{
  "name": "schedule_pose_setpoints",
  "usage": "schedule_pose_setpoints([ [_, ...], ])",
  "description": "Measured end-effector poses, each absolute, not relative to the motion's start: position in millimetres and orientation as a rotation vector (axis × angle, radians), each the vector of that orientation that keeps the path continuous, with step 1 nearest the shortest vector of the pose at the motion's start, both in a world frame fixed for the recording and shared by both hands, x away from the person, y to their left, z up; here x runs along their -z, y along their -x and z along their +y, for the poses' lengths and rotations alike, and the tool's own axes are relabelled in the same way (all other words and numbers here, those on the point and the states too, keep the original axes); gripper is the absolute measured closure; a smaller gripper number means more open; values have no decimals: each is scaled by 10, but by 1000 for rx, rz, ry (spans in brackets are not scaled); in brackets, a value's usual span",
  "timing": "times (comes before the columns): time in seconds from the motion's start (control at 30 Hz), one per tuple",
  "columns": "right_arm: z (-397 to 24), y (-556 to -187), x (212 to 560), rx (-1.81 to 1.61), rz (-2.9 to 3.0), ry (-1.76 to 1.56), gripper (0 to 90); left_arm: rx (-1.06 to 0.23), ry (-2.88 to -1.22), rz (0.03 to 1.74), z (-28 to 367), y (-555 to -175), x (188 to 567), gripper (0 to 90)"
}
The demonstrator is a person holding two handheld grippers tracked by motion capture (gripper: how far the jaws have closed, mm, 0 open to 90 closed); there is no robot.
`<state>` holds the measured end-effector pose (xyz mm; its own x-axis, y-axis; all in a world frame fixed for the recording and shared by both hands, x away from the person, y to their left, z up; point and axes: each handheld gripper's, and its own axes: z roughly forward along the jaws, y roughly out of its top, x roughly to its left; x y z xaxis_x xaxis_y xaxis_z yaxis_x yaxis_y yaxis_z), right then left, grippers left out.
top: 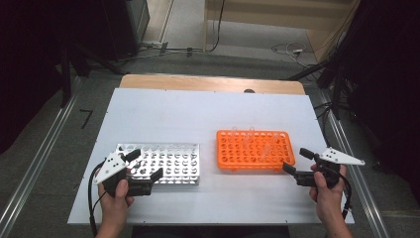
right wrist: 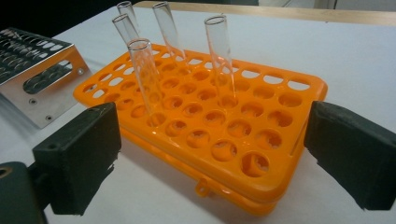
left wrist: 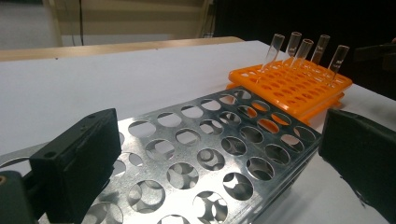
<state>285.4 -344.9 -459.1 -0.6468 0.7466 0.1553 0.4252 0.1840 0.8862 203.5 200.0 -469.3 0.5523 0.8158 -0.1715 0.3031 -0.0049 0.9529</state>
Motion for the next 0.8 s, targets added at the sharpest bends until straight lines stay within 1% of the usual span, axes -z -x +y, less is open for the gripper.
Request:
schedule_pose_setpoints([
  [0.33,-3396,-2924,4467,-1423,2158,-1100,66,-524,-1575,966,1955,-2026,4671,0],
  [0.4,-3364,-2956,4435,-1406,2149,-1118,146,-523,-1577,965,1952,-2024,4668,0],
  [0.57,-3293,-3084,4420,-1391,2144,-1161,276,-526,-1576,962,1943,-2019,4656,0],
  [0.6,-3293,-3084,4420,-1391,2144,-1161,276,-526,-1577,963,1945,-2017,4653,0],
  [0.73,-3178,-3216,4475,-1319,2185,-1175,378,-528,-1571,958,1944,-2009,4643,0],
  [0.8,-3142,-3270,4515,-1319,2210,-1176,446,-528,-1570,959,1943,-2007,4641,0],
])
